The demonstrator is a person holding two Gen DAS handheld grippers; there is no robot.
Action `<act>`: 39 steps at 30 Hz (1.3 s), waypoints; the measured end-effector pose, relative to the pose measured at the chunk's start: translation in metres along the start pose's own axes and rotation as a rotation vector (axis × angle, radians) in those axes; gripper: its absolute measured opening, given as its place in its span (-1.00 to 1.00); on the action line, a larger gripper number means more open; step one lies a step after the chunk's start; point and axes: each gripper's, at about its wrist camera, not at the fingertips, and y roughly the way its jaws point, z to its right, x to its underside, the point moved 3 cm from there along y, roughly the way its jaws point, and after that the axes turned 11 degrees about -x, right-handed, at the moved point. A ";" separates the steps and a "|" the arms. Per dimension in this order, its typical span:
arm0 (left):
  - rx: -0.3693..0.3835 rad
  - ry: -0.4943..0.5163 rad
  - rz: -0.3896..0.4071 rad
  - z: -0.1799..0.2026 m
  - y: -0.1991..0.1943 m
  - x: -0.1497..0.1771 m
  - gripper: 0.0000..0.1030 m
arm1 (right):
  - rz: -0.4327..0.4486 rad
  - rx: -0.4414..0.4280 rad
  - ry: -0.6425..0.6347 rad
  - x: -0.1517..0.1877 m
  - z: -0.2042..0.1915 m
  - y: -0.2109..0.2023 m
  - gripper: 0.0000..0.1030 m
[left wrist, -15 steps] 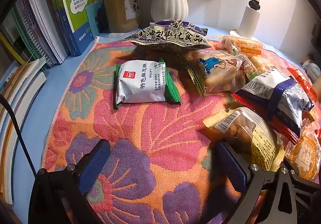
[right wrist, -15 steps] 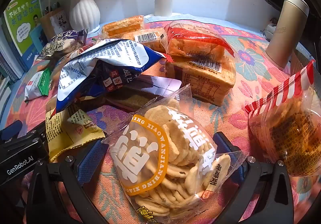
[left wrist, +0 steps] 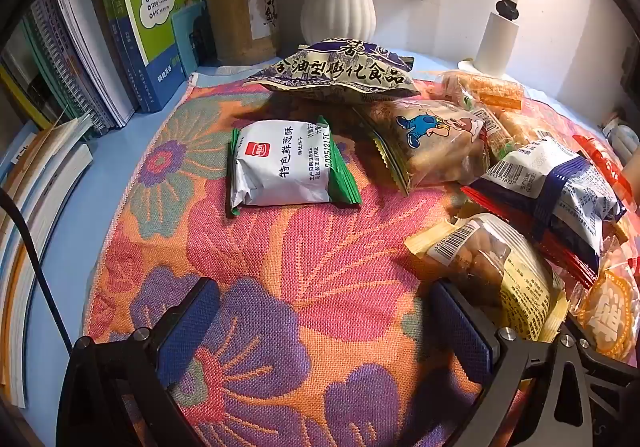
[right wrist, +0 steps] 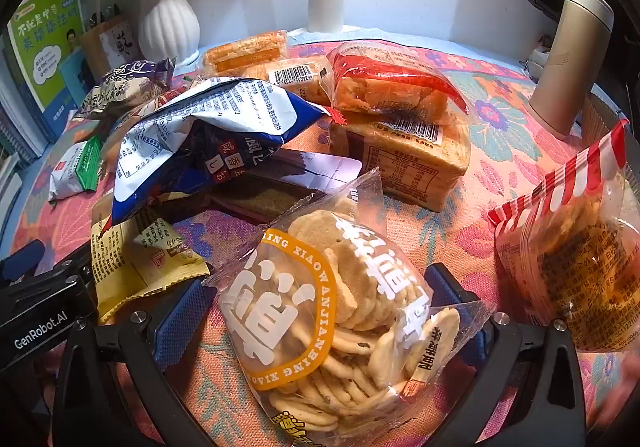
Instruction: Organize snacks
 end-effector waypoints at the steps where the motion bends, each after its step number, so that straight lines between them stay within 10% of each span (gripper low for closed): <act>1: -0.001 0.000 0.000 0.000 0.000 0.000 1.00 | 0.000 0.000 0.000 0.000 0.000 0.000 1.00; 18: -0.041 -0.036 -0.049 -0.009 -0.005 0.008 1.00 | -0.005 0.036 0.064 0.000 0.003 -0.003 1.00; 25: -0.046 0.002 -0.186 -0.017 -0.028 0.029 0.99 | -0.241 -0.060 -0.031 0.008 0.002 -0.008 1.00; 32: -0.093 0.024 -0.136 -0.035 -0.088 0.050 0.96 | -0.430 -0.169 -0.045 0.035 -0.009 -0.036 1.00; 39: -0.138 -0.087 -0.030 -0.072 -0.148 0.029 0.96 | -0.158 -0.186 -0.125 0.013 -0.016 -0.145 1.00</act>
